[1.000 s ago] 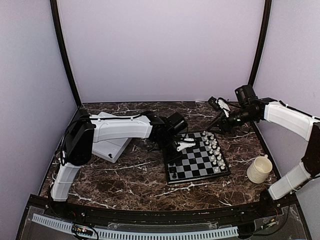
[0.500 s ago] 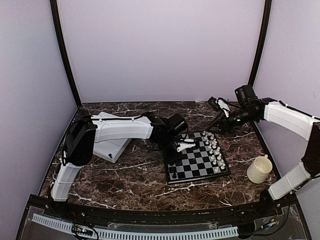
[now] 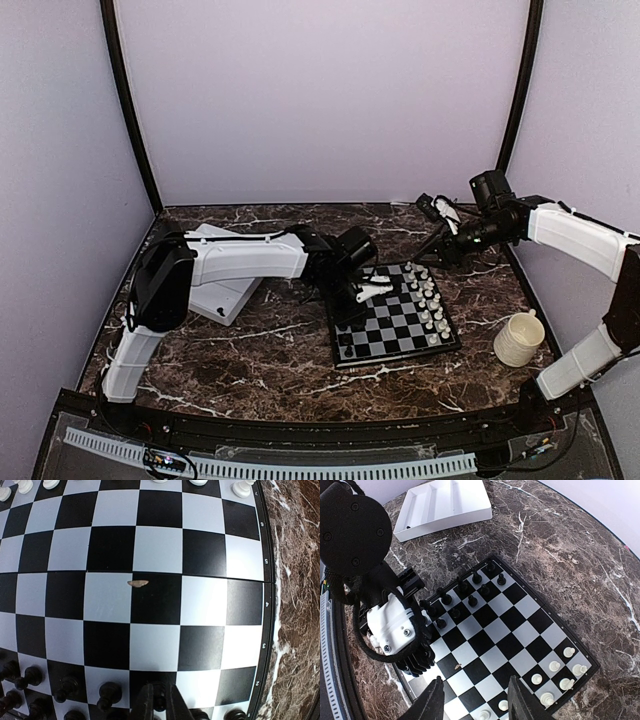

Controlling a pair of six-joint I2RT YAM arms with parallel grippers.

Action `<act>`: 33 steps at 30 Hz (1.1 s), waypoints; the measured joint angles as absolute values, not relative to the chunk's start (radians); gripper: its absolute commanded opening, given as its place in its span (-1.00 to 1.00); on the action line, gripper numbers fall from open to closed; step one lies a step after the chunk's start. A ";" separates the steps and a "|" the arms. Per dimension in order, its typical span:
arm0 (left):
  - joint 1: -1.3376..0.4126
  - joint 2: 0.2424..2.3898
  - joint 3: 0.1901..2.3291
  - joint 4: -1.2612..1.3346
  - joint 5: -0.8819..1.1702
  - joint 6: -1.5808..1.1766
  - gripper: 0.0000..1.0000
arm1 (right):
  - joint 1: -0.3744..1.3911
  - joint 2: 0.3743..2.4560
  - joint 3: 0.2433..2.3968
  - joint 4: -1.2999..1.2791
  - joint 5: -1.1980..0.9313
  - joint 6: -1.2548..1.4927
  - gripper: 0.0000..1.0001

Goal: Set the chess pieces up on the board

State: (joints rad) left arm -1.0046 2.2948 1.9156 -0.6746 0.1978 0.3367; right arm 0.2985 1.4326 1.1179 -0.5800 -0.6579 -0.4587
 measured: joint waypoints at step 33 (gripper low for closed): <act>-0.983 2.169 1.928 -0.734 0.178 0.333 -0.32 | 0.299 1.441 1.121 -0.599 -0.667 -0.459 -0.11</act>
State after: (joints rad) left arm -0.9833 2.1689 1.9282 -0.7341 0.1783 0.3328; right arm 0.2985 1.4406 1.1213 -0.5991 -0.6666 -0.4591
